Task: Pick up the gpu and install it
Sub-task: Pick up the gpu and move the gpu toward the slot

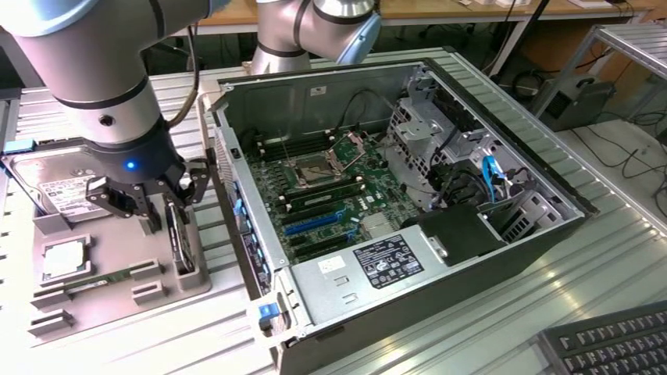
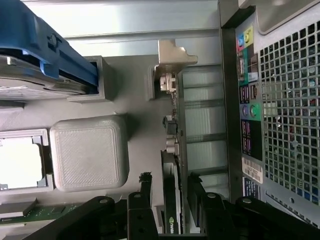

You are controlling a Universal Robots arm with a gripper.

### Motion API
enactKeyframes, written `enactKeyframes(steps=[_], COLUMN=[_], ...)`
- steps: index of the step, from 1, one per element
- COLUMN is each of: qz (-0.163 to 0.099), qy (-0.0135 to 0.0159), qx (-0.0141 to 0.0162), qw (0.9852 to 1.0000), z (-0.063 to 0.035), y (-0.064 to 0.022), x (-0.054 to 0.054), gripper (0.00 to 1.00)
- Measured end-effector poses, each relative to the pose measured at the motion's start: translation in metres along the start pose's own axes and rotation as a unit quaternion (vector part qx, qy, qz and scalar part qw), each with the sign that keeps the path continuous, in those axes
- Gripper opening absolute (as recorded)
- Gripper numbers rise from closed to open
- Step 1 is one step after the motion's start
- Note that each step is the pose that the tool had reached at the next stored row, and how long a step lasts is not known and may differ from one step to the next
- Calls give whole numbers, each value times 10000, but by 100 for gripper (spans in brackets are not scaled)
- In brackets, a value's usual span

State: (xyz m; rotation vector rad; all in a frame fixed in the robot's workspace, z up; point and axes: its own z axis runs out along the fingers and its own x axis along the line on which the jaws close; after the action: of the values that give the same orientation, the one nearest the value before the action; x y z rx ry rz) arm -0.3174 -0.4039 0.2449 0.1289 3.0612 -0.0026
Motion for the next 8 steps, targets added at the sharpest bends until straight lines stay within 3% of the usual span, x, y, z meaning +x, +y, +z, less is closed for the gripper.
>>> enactKeyframes(steps=[3,8], qz=[4,4], qy=[3,3], qx=[-30,-32], qw=[10000,10000], z=[27,32], y=[-6,-12], x=[1,-2], gripper=[42,42])
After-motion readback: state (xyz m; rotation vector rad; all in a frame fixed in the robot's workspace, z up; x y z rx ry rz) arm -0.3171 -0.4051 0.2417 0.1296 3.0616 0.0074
